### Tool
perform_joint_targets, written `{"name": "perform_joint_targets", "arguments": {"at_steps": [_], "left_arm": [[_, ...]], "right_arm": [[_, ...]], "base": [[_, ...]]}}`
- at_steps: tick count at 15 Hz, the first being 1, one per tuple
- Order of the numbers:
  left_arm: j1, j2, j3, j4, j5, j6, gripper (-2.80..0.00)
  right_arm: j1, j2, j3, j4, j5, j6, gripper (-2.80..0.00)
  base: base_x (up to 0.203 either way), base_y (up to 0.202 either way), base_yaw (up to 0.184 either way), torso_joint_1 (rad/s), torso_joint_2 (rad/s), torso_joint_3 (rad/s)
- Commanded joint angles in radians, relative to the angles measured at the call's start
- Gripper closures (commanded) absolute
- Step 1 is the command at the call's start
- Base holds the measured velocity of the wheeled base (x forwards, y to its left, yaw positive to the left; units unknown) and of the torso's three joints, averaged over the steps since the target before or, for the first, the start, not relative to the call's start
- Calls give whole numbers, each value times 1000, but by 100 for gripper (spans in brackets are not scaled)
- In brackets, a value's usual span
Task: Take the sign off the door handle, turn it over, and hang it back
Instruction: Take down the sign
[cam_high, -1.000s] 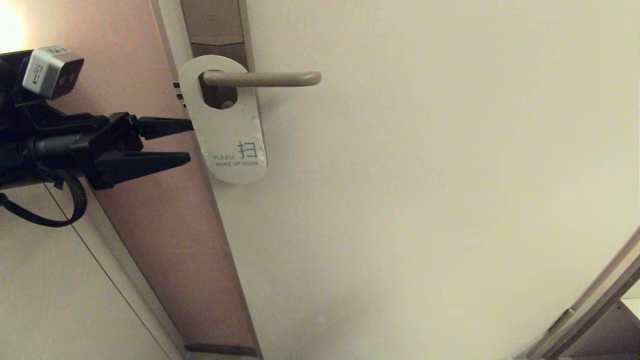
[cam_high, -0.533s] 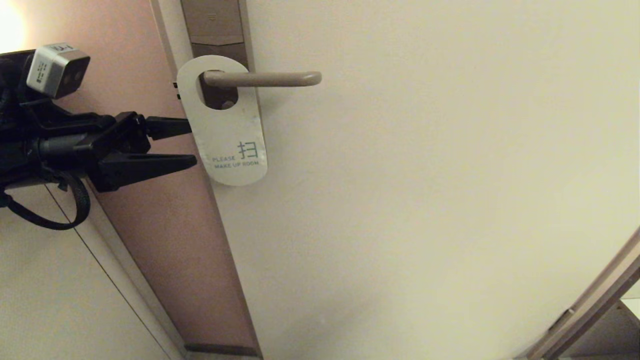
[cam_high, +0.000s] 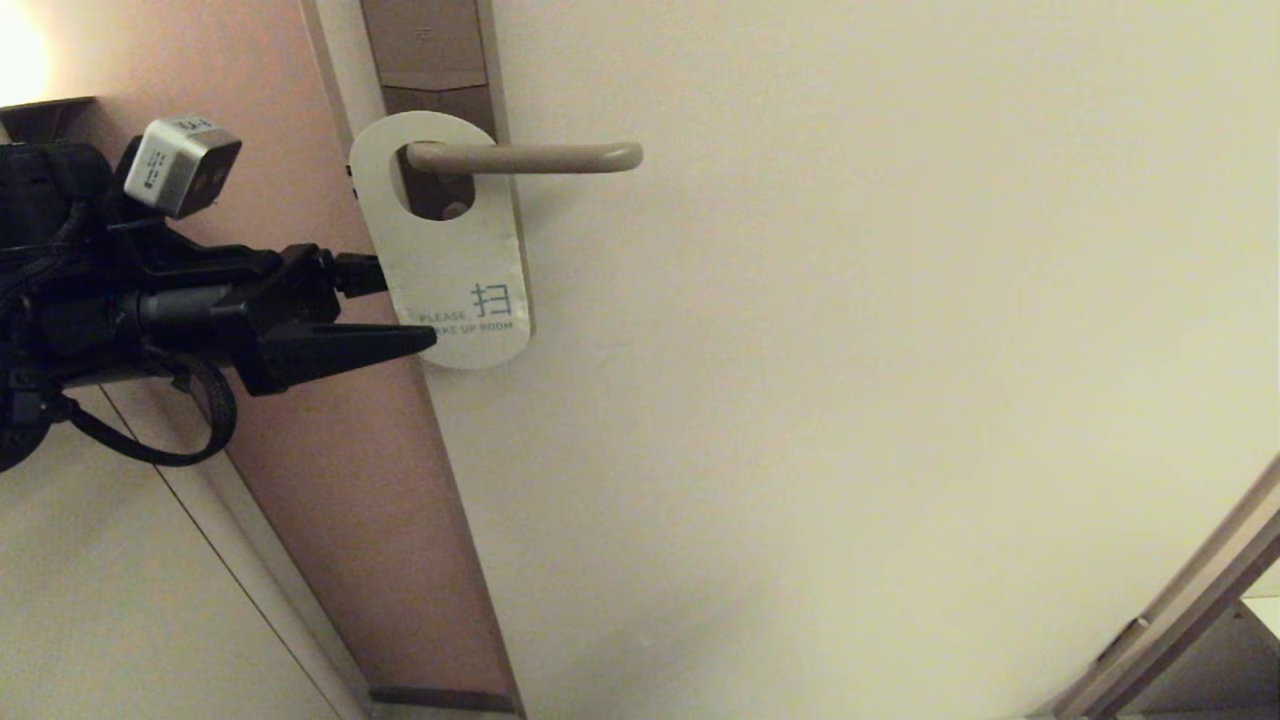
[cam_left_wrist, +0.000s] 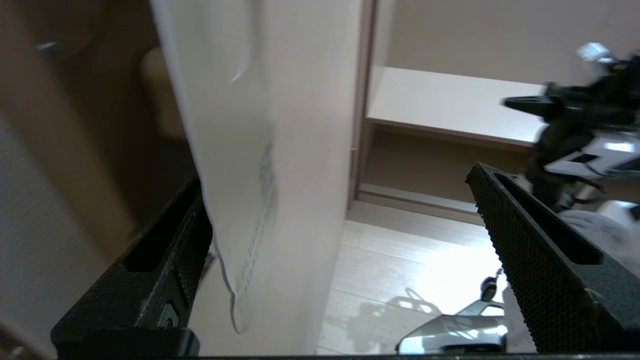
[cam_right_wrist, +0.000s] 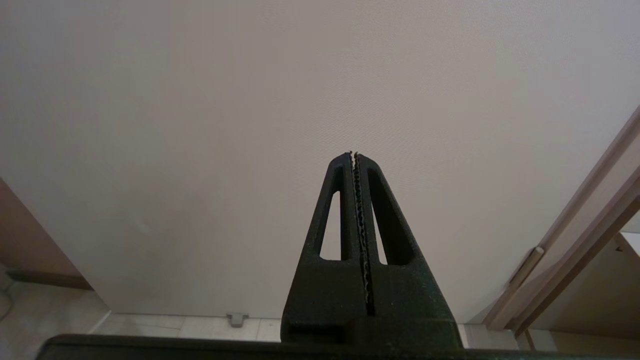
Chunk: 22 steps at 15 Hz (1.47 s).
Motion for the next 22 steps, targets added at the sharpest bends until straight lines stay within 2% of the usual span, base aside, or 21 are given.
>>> {"name": "perform_joint_targets", "arguments": {"at_steps": [1, 3, 12, 20, 21, 22], "left_arm": [[0, 23, -1, -5, 13, 1, -280], [0, 34, -6, -5, 41, 1, -280], [-49, 26, -35, -5, 38, -4, -280], [-51, 27, -50, -7, 36, 8, -280], [-51, 26, -53, -6, 36, 5, 0], [-51, 26, -58, -6, 36, 1, 0]], "right_arm": [[0, 1, 0, 0, 1, 0, 0], [0, 1, 0, 0, 1, 0, 0], [0, 1, 0, 0, 1, 0, 0], [0, 1, 0, 0, 1, 0, 0], [0, 1, 0, 0, 1, 0, 0], [0, 1, 0, 0, 1, 0, 0]], "base": [[0, 0, 0, 0, 0, 0], [0, 0, 0, 0, 0, 0], [0, 0, 0, 0, 0, 0], [0, 0, 0, 0, 0, 0], [0, 0, 0, 0, 0, 0], [0, 0, 0, 0, 0, 0]]}}
